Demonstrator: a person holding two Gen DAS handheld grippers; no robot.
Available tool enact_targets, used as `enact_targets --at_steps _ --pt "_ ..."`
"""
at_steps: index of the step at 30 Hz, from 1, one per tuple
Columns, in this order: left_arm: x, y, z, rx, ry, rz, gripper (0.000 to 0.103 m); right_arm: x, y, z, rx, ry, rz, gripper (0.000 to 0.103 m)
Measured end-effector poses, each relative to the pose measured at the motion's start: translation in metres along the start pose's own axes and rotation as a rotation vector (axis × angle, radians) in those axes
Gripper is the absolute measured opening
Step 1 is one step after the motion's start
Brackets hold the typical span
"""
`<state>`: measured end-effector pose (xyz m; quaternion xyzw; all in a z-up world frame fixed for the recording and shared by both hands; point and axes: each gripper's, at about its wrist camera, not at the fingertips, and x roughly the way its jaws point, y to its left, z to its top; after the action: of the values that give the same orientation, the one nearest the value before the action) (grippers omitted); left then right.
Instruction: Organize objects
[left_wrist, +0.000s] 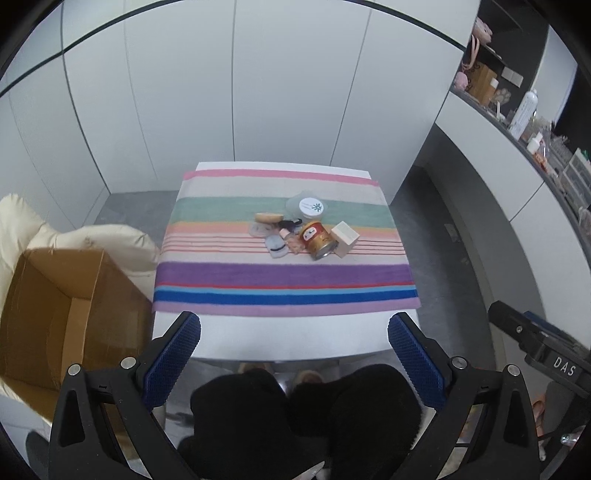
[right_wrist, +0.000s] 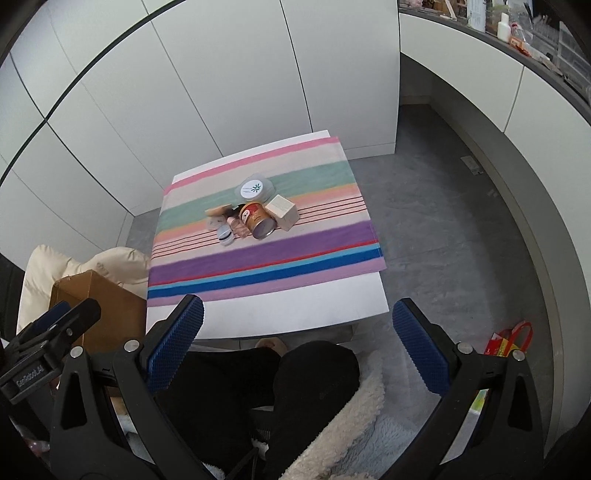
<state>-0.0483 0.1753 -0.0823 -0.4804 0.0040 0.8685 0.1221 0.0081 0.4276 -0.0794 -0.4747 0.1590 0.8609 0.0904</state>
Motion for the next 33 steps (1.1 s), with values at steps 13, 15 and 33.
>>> enact_targets --at_steps 13,15,33 --pt "0.083 0.017 0.021 -0.056 0.067 -0.011 0.102 0.07 -0.008 0.015 -0.044 -0.123 -0.031 0.103" --pt "0.101 0.024 0.025 -0.082 0.09 -0.045 0.102 0.085 -0.008 0.017 -0.048 -0.119 -0.02 0.103" --pt "0.309 0.05 0.053 -0.116 0.231 0.008 0.102 0.287 0.01 0.058 -0.286 0.02 -0.067 0.095"
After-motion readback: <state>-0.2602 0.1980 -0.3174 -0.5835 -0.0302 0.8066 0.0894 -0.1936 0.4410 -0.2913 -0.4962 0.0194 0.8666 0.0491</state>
